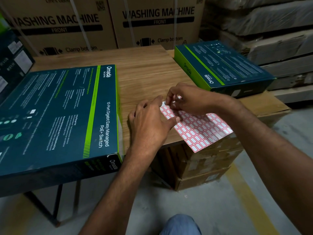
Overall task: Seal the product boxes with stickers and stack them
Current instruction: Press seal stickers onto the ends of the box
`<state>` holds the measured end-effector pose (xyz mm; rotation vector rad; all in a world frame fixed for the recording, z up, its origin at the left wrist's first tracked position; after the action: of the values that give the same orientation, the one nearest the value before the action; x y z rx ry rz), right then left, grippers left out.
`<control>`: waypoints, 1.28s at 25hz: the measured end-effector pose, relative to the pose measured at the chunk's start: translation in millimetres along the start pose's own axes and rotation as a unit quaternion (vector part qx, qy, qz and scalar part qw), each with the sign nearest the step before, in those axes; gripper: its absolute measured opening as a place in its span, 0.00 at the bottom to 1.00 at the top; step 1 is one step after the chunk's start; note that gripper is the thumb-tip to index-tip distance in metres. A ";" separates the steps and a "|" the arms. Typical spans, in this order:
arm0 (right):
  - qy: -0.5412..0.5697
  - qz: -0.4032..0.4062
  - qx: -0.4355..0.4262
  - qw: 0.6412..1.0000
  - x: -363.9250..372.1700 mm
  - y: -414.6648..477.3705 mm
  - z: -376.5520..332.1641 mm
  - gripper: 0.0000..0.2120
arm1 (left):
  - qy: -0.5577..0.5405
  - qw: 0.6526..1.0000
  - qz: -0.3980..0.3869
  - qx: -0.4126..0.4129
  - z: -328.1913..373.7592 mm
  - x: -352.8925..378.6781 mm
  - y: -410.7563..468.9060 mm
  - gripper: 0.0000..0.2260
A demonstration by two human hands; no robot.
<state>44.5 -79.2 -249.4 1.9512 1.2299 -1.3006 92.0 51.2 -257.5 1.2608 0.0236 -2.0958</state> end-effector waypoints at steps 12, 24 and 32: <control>0.075 0.219 0.182 0.956 -10.2 -89.5 47.4 0.18 | -0.021 0.995 -0.099 -0.001 14.1 9.0 -21.0 0.41; 0.409 0.204 0.381 0.804 0.6 -165.3 95.4 0.39 | -0.059 0.991 -0.119 -0.003 13.4 12.3 -30.3 0.43; 0.421 0.166 0.401 0.796 12.1 -191.8 91.6 0.35 | -0.062 0.992 -0.111 0.022 20.6 8.3 -40.7 0.43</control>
<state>-164.1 -54.5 -284.1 3.4163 0.5519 -0.7911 50.9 70.8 -265.9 1.1979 0.0662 -2.3738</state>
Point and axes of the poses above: each hand's wrist, its own y-axis towards the middle knuckle, its own x-axis out of the palm, z = x × y, the point moved 10 cm from there along y, towards the middle knuckle, and after that the axes turned 8 degrees about x, right-handed, at the moved point
